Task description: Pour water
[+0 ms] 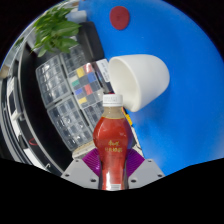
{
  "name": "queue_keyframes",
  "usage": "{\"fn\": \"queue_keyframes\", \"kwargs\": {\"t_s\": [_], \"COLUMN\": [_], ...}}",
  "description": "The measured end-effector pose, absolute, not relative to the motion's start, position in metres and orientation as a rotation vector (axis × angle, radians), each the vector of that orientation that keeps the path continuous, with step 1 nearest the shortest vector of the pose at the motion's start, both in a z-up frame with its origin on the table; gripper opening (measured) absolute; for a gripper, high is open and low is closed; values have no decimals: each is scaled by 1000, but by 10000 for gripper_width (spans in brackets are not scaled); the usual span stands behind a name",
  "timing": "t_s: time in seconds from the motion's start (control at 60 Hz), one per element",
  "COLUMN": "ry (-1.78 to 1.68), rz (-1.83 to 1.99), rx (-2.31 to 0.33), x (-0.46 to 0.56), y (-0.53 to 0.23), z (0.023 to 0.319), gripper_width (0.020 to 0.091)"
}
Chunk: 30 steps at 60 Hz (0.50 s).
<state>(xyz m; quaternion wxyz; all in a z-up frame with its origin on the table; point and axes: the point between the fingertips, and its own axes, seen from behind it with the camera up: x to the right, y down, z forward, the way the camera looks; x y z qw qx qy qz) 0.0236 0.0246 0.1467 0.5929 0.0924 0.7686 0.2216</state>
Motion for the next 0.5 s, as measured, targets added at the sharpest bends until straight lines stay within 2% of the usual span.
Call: {"fn": "queue_keyframes", "kwargs": {"t_s": [0.267, 0.367, 0.5], "ry": [1826, 1852, 1820], "rz": [562, 445, 117], "rx": [211, 43, -319], "x": [22, 21, 22], "y": [20, 14, -18], "z": [141, 145, 173], "gripper_width": [291, 292, 292]}}
